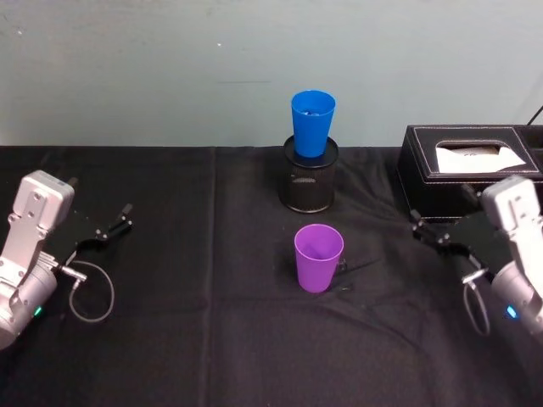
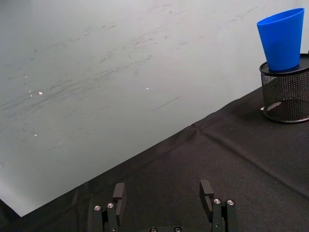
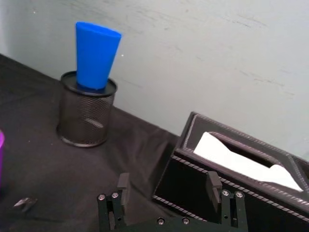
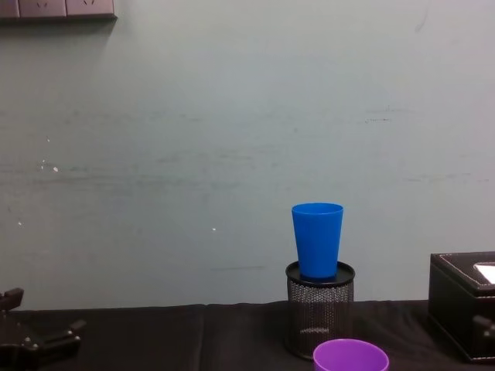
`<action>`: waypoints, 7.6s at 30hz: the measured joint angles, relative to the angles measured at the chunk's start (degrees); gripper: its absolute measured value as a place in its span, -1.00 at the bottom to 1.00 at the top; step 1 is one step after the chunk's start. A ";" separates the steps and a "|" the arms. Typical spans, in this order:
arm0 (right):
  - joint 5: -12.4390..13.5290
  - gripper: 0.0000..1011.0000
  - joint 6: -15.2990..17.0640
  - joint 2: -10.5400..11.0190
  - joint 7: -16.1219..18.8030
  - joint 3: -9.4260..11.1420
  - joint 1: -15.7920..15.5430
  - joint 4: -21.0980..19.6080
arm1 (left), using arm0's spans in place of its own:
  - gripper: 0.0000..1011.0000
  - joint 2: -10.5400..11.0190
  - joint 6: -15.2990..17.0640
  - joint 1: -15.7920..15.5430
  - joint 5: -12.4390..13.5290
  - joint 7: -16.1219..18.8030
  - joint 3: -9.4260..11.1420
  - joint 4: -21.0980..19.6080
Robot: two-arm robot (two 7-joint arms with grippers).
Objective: Pick up one cup with a gripper and tap it against the other cup.
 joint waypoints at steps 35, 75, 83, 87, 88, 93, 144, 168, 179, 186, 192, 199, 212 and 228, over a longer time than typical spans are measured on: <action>6.52 0.98 -6.33 -4.43 19.58 -2.01 -6.53 -2.74 | 0.98 0.00 0.00 0.00 0.00 0.00 0.00 0.00; 3.33 0.98 -4.66 -15.30 25.85 -0.71 3.41 9.57 | 0.98 0.00 0.00 0.00 0.00 0.00 0.00 0.00; 3.31 0.98 -4.32 -15.82 26.35 -0.32 3.67 10.03 | 0.98 0.00 0.00 0.00 0.00 0.00 0.00 0.00; 3.32 0.97 -4.35 -15.75 26.33 -0.38 3.64 9.97 | 0.98 0.00 0.00 0.00 0.00 0.00 0.00 0.00; 3.32 0.97 -4.35 -15.75 26.33 -0.38 3.64 9.97 | 0.98 0.00 0.00 0.00 0.00 0.00 0.00 0.00; 3.32 0.75 -4.41 -15.69 26.32 -0.42 3.61 9.91 | 0.98 0.00 0.00 0.00 0.00 0.00 0.00 0.00; 8.35 0.50 11.67 -9.87 27.41 4.50 4.44 -8.41 | 0.98 0.00 0.00 0.00 0.00 0.00 0.00 0.00; 8.38 0.50 11.37 -9.95 27.38 4.65 4.35 -8.46 | 0.98 0.00 0.00 0.00 0.00 0.00 0.00 0.00; 8.38 0.50 11.30 -9.95 27.38 4.64 4.35 -8.45 | 0.98 0.00 0.00 0.01 0.00 0.00 0.00 0.00; 8.38 0.50 11.30 -9.95 27.39 4.64 4.35 -8.46 | 0.98 0.00 0.00 0.00 0.00 0.00 0.00 0.00; 8.38 0.50 11.30 -9.95 27.39 4.64 4.36 -8.45 | 0.98 0.00 0.00 0.00 0.00 0.00 0.00 0.00; 8.38 0.50 11.30 -9.95 27.39 4.64 4.35 -8.46 | 0.98 0.00 0.00 0.00 0.00 0.00 0.00 0.00; 8.38 0.50 11.31 -9.95 27.39 4.64 4.36 -8.45 | 0.98 0.00 0.00 0.00 0.00 0.00 0.00 0.00; 8.38 0.50 11.31 -9.96 27.39 4.64 4.35 -8.46 | 0.98 0.00 0.00 0.00 0.00 0.00 0.00 0.00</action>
